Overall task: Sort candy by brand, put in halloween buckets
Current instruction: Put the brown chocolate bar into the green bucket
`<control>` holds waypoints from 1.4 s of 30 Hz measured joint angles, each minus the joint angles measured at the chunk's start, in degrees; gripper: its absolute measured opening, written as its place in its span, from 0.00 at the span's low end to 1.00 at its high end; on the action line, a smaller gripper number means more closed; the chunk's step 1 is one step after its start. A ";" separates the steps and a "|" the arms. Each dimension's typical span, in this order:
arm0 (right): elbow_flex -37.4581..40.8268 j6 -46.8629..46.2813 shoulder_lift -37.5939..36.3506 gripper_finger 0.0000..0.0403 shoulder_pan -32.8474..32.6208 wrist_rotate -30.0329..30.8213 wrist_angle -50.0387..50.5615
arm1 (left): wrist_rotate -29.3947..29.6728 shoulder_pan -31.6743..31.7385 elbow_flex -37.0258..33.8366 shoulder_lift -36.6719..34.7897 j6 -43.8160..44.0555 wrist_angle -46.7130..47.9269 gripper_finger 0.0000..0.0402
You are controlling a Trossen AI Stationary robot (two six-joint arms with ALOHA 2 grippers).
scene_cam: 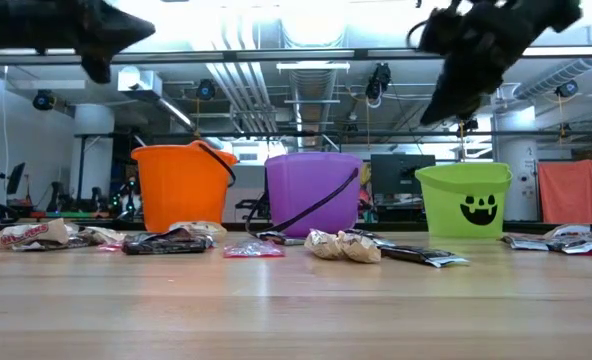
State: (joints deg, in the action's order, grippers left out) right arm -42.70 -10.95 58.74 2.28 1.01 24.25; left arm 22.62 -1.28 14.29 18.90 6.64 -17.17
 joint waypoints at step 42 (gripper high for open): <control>-16.90 -11.85 42.73 0.42 -5.18 8.11 -4.04 | 6.81 0.09 17.20 23.89 -12.18 24.63 0.00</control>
State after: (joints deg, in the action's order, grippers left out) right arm -59.59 -22.79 101.47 -2.89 9.13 20.21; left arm 29.43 -1.19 31.49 42.78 -5.54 7.45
